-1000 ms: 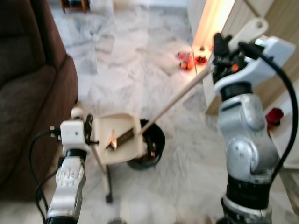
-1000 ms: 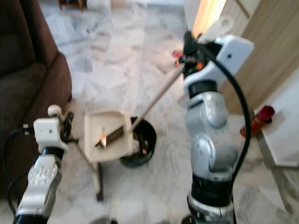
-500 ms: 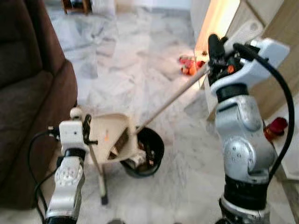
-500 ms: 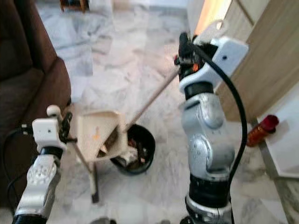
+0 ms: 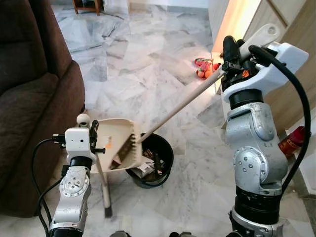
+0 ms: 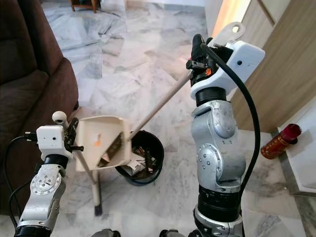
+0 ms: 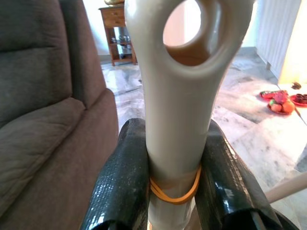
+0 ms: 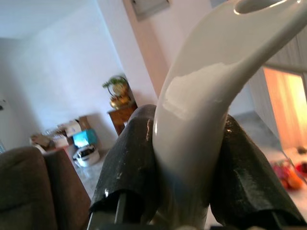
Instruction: Sweep floor
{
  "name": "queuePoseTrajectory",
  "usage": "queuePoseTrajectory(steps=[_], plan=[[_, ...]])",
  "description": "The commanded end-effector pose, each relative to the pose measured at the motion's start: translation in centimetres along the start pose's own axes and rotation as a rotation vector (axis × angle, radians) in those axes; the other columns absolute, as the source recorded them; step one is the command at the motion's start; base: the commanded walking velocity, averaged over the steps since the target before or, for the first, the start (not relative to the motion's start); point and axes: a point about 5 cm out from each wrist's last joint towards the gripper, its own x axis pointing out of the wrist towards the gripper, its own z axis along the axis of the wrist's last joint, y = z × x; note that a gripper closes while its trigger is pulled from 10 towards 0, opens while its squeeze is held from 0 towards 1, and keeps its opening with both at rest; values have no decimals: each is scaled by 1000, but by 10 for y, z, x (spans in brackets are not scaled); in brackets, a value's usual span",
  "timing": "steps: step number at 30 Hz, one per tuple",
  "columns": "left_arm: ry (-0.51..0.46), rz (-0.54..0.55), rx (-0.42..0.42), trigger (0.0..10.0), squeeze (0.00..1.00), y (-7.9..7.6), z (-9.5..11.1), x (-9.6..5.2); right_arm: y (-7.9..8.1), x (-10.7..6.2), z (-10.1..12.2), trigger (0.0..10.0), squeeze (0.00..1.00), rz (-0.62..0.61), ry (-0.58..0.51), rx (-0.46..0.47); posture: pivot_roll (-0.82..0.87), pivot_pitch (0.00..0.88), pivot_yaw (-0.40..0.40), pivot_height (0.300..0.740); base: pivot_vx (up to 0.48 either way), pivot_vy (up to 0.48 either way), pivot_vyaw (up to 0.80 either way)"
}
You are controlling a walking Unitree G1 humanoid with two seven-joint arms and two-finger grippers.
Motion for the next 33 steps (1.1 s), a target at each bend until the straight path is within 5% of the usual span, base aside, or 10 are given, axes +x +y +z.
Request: queuePoseTrajectory(steps=[1,9,20,33], plan=[[-31,-1,-3,10000,0,0,5,0,3,-1,20,10000,0,11,-118,-37,137,170,-25,740,0,0,0],[-30,-4,-5,10000,0,0,5,0,7,-4,21,10000,0,32,-148,-140,135,169,-26,740,0,0,0],[-28,-11,-7,10000,0,-2,4,-1,38,-19,4,10000,0,284,-176,-360,134,163,-26,740,0,0,0],[-30,-17,-10,10000,0,-3,4,-1,58,-33,-3,10000,0,369,-247,-429,132,160,-24,740,0,0,0]])
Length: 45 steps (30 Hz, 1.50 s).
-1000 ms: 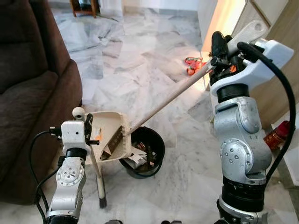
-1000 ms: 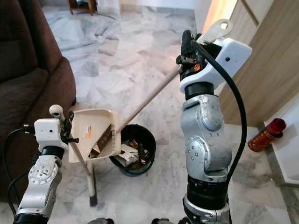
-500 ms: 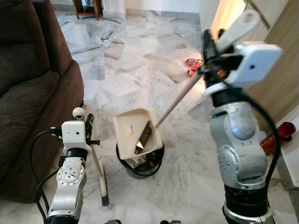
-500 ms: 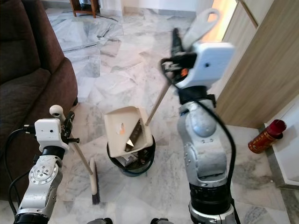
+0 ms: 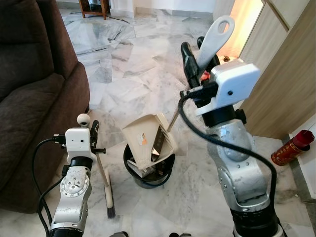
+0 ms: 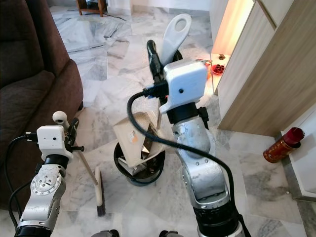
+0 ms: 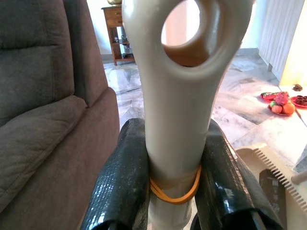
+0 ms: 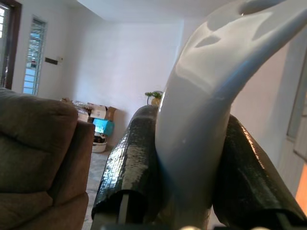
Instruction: Sweep floor
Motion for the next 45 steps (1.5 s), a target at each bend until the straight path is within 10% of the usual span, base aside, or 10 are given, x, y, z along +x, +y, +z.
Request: queuePoseTrajectory(steps=[1,16,45], plan=[[-30,-10,-5,10000,0,-2,5,0,4,0,19,10000,0,18,-113,-33,133,163,-25,740,0,0,0],[-32,-10,-6,10000,0,-2,5,0,25,-3,23,10000,0,143,-186,-173,134,169,-26,740,0,0,0],[-33,-5,-4,10000,0,-2,5,0,16,-1,14,10000,0,92,-166,-332,133,170,-29,740,0,0,0]])
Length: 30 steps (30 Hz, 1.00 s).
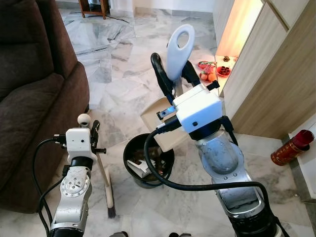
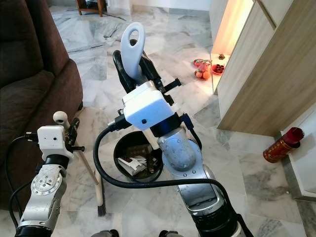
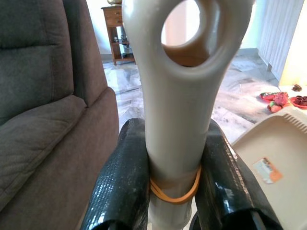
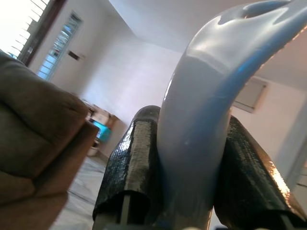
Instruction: Sweep floor
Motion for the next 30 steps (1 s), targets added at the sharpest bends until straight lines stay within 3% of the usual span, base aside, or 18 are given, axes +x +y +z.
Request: queuePoseTrajectory(steps=[1,11,16,19,23,30], plan=[[-32,-4,-2,10000,0,-1,5,0,-10,4,6,10000,0,-50,-48,-80,133,170,-29,740,0,0,0],[-33,-8,-4,10000,0,-2,5,0,-36,-3,-18,10000,0,-147,54,-250,131,163,-28,740,0,0,0],[-32,-10,-4,10000,0,-2,4,-1,-58,-17,-46,10000,0,-263,190,-317,132,152,-25,740,0,0,0],[-31,-13,-3,10000,0,-2,4,-1,-60,-27,-60,10000,0,-290,250,-294,131,149,-24,740,0,0,0],[-30,-21,-5,10000,0,-3,4,-2,-62,-45,-82,10000,0,-414,357,-88,140,150,-22,740,0,0,0],[-24,-28,-6,10000,0,-1,4,-8,-65,-59,-100,10000,0,-475,428,-84,140,160,-20,740,0,0,0]])
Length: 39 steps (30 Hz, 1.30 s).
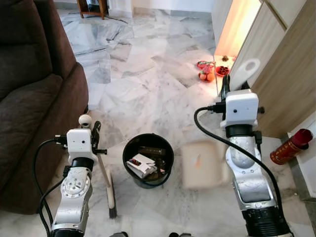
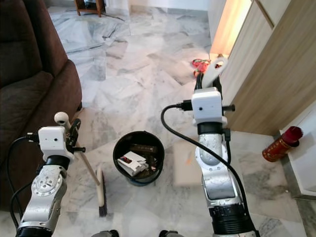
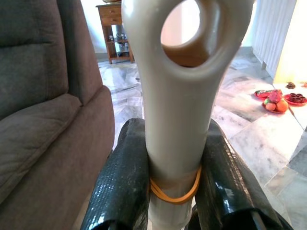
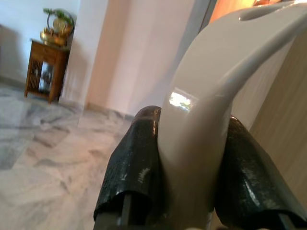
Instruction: Sweep floor
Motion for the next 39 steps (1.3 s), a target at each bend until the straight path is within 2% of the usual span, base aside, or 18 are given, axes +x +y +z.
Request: queuePoseTrajectory(steps=[1,10,15,30,39], plan=[[-32,-14,-2,10000,0,-1,6,-4,-11,2,6,10000,0,-54,-67,-17,141,161,-21,740,0,0,0],[-20,-25,-3,10000,0,0,5,-10,-9,-1,-1,10000,0,-58,-60,-25,145,162,-22,740,0,0,0],[-16,-32,-8,10000,0,-2,5,-12,1,-11,-27,10000,0,-47,31,38,150,167,-23,740,0,0,0],[-8,-40,-12,10000,0,-1,6,-19,1,-19,-55,10000,0,-21,87,-21,153,179,-23,740,0,0,0],[-5,-43,-13,10000,0,-2,6,-17,11,-27,-70,10000,0,22,137,-11,153,178,-20,740,0,0,0]])
